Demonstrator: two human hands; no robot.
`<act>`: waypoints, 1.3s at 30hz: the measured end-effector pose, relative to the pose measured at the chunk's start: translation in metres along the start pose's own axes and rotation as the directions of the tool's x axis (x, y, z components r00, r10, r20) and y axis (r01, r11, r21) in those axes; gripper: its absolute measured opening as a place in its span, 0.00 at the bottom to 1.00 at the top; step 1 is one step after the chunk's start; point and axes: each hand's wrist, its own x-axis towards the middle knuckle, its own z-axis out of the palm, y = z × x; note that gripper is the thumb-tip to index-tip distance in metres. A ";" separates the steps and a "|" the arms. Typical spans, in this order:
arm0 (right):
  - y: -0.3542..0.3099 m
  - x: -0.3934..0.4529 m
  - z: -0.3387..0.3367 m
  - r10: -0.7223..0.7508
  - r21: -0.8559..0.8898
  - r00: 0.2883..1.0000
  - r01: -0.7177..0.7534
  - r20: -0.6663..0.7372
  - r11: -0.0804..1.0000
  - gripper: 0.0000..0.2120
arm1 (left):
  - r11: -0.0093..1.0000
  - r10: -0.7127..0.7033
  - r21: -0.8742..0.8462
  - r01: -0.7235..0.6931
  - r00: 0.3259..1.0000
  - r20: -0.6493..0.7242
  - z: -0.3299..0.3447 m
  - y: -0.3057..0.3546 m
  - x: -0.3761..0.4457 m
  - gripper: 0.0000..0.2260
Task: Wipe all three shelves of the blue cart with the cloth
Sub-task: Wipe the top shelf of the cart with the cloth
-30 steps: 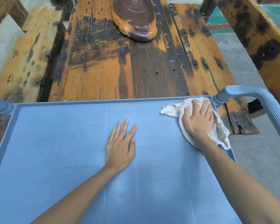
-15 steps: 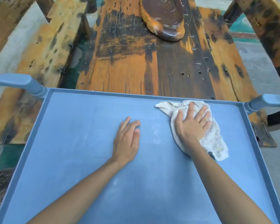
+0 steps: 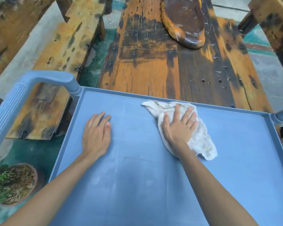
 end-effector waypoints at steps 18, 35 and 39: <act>0.048 -0.219 0.040 -0.795 -0.010 0.602 0.798 0.078 0.603 0.25 | 0.891 0.332 -0.398 -0.216 0.910 0.248 0.004 0.032 -0.061 0.22; 0.098 -0.040 -0.020 -0.106 -0.059 0.994 0.107 0.026 0.992 0.32 | 0.903 0.408 -0.252 -0.349 0.879 0.244 0.032 0.081 -0.072 0.22; 0.088 -0.120 -0.003 -0.487 -0.099 0.861 0.502 0.143 0.859 0.32 | 0.893 0.432 -0.246 -0.377 0.871 0.232 0.043 0.089 -0.094 0.22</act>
